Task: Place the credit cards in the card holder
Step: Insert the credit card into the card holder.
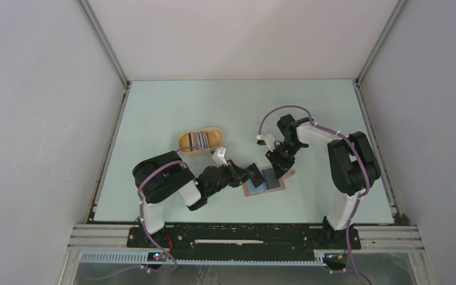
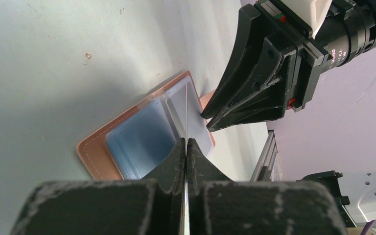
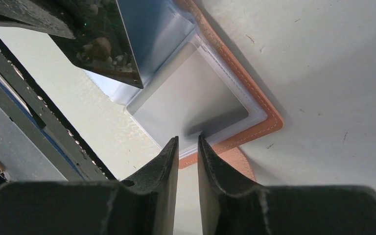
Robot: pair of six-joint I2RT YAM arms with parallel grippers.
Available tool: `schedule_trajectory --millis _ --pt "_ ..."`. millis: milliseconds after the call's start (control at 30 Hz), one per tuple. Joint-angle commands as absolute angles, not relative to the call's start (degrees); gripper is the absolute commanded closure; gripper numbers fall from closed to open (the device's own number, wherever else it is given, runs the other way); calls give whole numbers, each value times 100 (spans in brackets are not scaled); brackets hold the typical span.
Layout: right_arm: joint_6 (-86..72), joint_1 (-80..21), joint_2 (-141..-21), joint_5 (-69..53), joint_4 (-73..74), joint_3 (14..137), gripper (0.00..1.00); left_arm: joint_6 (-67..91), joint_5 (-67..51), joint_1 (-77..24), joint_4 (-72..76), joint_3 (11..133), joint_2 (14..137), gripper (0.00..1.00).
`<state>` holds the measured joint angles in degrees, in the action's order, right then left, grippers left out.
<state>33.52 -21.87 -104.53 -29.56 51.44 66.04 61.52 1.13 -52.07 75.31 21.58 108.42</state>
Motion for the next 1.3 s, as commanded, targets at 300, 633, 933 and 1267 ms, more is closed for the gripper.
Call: schedule_trajectory --millis 300,633,933,1267 --pt "3296 -2235 -10555 -2904 5212 6792 72 6217 93 -5247 7647 2416 11025 100" --pt "3303 -2237 -10570 -2887 5220 6795 72 6396 58 -5249 7562 2406 11053 100" --pt "3305 -2250 -10568 -2883 5221 6794 72 6613 44 -5270 7535 2378 11129 100" --pt "3305 -2254 -10556 -2888 5220 6797 72 6798 -181 -5326 7534 2392 11250 100"
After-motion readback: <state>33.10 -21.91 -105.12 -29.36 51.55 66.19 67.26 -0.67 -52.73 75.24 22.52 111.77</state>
